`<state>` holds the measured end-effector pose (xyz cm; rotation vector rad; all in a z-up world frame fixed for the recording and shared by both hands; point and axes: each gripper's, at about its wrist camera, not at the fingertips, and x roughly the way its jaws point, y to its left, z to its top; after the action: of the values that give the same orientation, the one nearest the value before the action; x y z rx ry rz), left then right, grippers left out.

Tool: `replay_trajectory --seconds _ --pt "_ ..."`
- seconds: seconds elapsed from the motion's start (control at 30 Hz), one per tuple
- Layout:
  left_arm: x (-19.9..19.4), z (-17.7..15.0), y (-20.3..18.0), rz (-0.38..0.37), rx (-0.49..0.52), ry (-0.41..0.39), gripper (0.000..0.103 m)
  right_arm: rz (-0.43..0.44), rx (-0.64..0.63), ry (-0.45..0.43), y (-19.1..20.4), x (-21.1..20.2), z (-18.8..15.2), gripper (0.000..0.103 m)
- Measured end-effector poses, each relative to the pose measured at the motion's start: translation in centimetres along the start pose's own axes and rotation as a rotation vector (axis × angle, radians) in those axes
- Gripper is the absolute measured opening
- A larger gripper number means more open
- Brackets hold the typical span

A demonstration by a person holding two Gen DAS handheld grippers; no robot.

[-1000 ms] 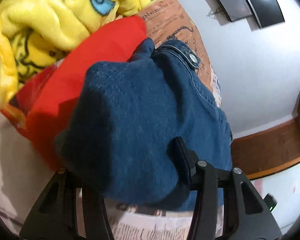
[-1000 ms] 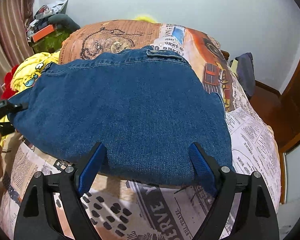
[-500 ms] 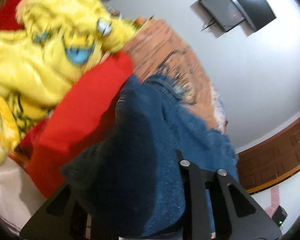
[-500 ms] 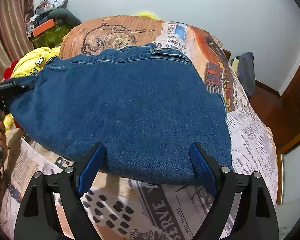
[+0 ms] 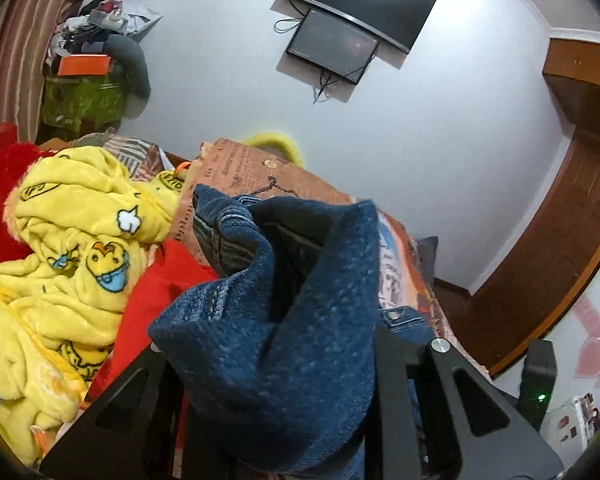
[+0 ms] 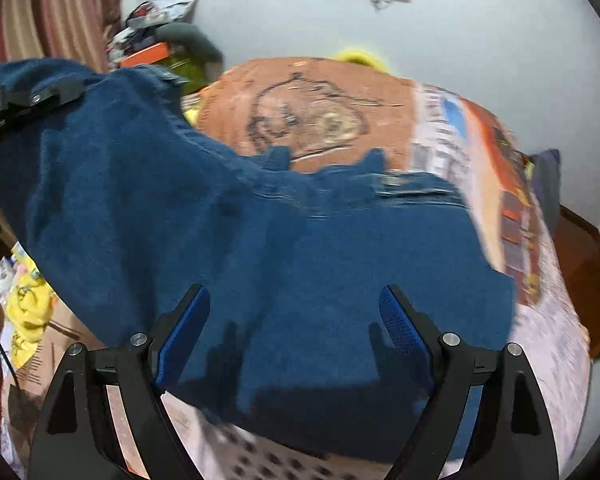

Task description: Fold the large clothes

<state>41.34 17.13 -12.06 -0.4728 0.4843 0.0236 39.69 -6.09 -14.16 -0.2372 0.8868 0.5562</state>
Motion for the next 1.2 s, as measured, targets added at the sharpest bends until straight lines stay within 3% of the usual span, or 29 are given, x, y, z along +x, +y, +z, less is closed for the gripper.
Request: replay_trajectory --seconds 0.23,0.33,0.43,0.63,0.9,1.03,1.2 --pt "0.4 -0.9 1.7 -0.002 -0.052 0.041 0.02 0.048 -0.045 0.129 1.5 5.4 -1.1 0.084" --pt "0.5 -1.4 0.6 -0.008 -0.005 0.04 0.02 0.064 -0.043 0.148 1.2 5.9 -1.1 0.085" --pt "0.5 -1.2 -1.2 -0.065 0.041 0.04 0.02 0.051 -0.035 0.152 1.2 6.0 -1.1 0.085" --pt "2.1 -1.2 -8.5 -0.151 0.179 0.085 0.02 0.043 -0.025 0.138 0.2 4.4 -0.9 0.084" --pt "6.7 -4.0 -18.5 -0.266 0.292 0.233 0.016 -0.115 0.035 0.07 -5.7 -2.9 -4.7 0.084" --pt "8.2 -6.5 -22.2 -0.28 0.35 0.29 0.016 -0.186 0.113 0.084 -9.6 -5.0 -7.1 0.084" --pt "9.1 -8.9 -25.3 -0.285 0.394 0.319 0.016 -0.197 0.214 0.09 -13.1 -6.1 -9.1 0.084"
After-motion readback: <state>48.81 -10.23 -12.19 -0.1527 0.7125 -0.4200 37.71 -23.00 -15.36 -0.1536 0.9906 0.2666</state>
